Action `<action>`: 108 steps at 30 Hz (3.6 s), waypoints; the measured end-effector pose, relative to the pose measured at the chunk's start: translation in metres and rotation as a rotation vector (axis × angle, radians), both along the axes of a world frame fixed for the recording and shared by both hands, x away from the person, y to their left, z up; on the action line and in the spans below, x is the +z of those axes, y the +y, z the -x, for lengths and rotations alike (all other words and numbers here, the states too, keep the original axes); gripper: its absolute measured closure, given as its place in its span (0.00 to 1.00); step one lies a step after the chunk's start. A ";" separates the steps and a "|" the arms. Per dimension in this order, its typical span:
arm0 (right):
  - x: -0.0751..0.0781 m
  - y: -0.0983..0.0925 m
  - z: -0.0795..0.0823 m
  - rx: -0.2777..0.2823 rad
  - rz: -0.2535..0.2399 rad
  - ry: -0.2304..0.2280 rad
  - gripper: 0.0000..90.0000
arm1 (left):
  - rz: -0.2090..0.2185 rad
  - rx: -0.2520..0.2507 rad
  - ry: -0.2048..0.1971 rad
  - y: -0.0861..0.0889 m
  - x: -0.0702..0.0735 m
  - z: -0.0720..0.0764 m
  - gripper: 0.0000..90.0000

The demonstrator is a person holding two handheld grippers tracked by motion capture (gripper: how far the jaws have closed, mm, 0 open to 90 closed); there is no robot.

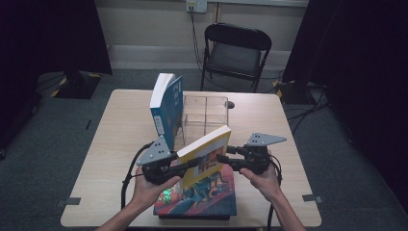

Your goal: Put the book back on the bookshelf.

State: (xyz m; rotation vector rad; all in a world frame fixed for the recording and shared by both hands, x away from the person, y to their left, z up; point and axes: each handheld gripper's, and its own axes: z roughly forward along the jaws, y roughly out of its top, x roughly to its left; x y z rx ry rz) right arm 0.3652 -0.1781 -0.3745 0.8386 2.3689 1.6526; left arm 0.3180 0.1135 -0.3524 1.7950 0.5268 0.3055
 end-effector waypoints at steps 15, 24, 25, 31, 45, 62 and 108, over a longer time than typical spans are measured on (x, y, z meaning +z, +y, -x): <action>0.000 0.006 0.002 0.019 0.012 0.004 0.64 | -0.003 0.001 -0.014 -0.005 -0.016 -0.004 0.67; -0.002 0.013 -0.004 0.009 0.009 0.005 0.60 | -0.011 0.049 0.005 0.000 -0.017 -0.008 0.75; -0.002 0.013 -0.004 0.012 0.007 0.008 0.60 | -0.008 0.047 0.012 0.001 -0.016 -0.010 0.80; -0.006 0.015 -0.004 0.034 0.026 0.021 0.53 | 0.002 0.091 0.013 0.003 -0.018 -0.010 0.84; -0.023 -0.014 -0.006 -0.056 0.094 0.053 0.41 | 0.001 0.089 0.011 0.005 -0.018 -0.010 0.84; -0.067 -0.057 0.000 -0.178 0.226 0.119 0.37 | 0.032 0.237 0.087 0.046 -0.017 -0.030 0.84; -0.125 -0.069 -0.018 -0.336 0.390 0.080 0.15 | -0.023 0.459 0.030 -0.006 -0.010 -0.106 0.84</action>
